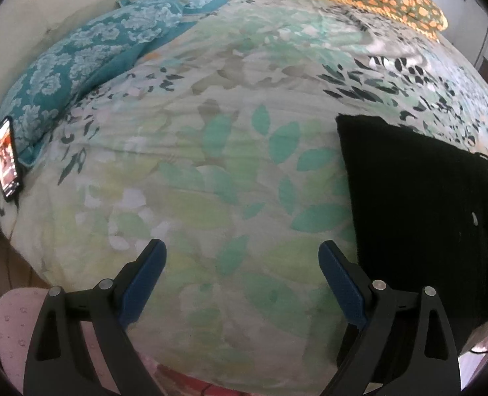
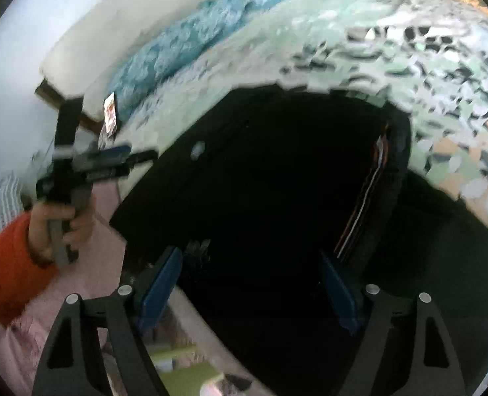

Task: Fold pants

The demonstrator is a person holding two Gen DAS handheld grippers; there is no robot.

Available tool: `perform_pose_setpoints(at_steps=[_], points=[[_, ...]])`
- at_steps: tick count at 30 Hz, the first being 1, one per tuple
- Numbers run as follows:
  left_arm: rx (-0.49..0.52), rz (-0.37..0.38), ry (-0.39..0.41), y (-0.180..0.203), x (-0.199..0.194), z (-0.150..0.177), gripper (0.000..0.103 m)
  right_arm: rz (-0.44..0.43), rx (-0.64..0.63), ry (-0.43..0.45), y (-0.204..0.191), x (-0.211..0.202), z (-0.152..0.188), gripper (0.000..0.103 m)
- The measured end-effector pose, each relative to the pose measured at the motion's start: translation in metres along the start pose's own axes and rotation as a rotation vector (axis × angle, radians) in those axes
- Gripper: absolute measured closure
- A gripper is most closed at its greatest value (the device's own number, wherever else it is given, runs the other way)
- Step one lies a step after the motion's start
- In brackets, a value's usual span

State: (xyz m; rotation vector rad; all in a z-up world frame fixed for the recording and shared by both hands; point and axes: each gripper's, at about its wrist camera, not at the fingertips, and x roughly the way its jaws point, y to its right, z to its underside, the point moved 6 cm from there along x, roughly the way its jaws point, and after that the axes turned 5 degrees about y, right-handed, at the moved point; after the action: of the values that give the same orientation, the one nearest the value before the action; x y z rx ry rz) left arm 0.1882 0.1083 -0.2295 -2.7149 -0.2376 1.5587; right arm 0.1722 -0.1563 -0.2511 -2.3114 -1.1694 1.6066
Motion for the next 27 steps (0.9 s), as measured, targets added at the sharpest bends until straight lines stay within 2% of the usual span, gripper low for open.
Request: perform_pose_setpoints(at_steps=[3, 5, 7, 9, 10, 11, 15, 17, 19, 20, 21, 22, 23, 24, 27], points=[[0.022, -0.002, -0.011, 0.008, 0.005, 0.000, 0.009, -0.073, 0.046, -0.024, 0.006, 0.000, 0.000, 0.022], [0.036, -0.013, -0.007, 0.010, 0.005, 0.001, 0.009, -0.192, 0.159, -0.017, 0.015, -0.007, -0.002, 0.035], [0.032, -0.017, -0.003, 0.007, 0.003, 0.001, 0.009, -0.251, 0.217, -0.010, 0.023, -0.012, -0.001, 0.045], [0.018, -0.020, -0.009, 0.003, 0.004, 0.002, 0.009, -0.262, 0.246, -0.021, 0.028, -0.012, 0.001, 0.054], [0.006, -0.022, -0.016, 0.001, 0.005, 0.002, 0.009, -0.228, 0.243, -0.041, 0.031, -0.009, 0.003, 0.060], [-0.005, -0.021, -0.024, -0.001, 0.007, 0.002, 0.009, -0.187, 0.249, -0.068, 0.033, -0.002, 0.004, 0.061], [-0.024, -0.019, -0.043, -0.002, 0.013, 0.003, 0.009, -0.158, 0.275, -0.052, 0.028, 0.009, -0.001, 0.059], [-0.010, -0.032, -0.040, 0.000, 0.013, 0.004, 0.009, -0.194, 0.294, -0.040, 0.028, 0.009, -0.002, 0.041], [-0.006, -0.037, -0.038, -0.001, 0.012, 0.005, 0.009, -0.226, 0.305, -0.038, 0.028, 0.008, -0.006, 0.035], [-0.008, -0.038, -0.038, -0.002, 0.012, 0.005, 0.009, -0.216, 0.304, -0.044, 0.028, 0.007, -0.007, 0.037], [-0.013, -0.038, -0.039, -0.003, 0.011, 0.006, 0.009, -0.206, 0.301, -0.055, 0.028, 0.007, -0.006, 0.041], [-0.018, -0.038, -0.041, -0.004, 0.011, 0.006, 0.009, -0.186, 0.299, -0.069, 0.030, 0.006, -0.005, 0.066], [-0.023, -0.037, -0.043, -0.005, 0.011, 0.007, 0.009, -0.208, 0.341, -0.072, 0.034, 0.005, -0.003, 0.086], [-0.030, -0.035, -0.045, -0.007, 0.012, 0.006, 0.009, -0.258, 0.391, -0.046, 0.035, 0.002, -0.003, 0.092], [-0.048, -0.039, -0.041, -0.012, 0.011, 0.005, 0.009, -0.334, 0.426, 0.034, 0.023, -0.017, -0.006, 0.093]])
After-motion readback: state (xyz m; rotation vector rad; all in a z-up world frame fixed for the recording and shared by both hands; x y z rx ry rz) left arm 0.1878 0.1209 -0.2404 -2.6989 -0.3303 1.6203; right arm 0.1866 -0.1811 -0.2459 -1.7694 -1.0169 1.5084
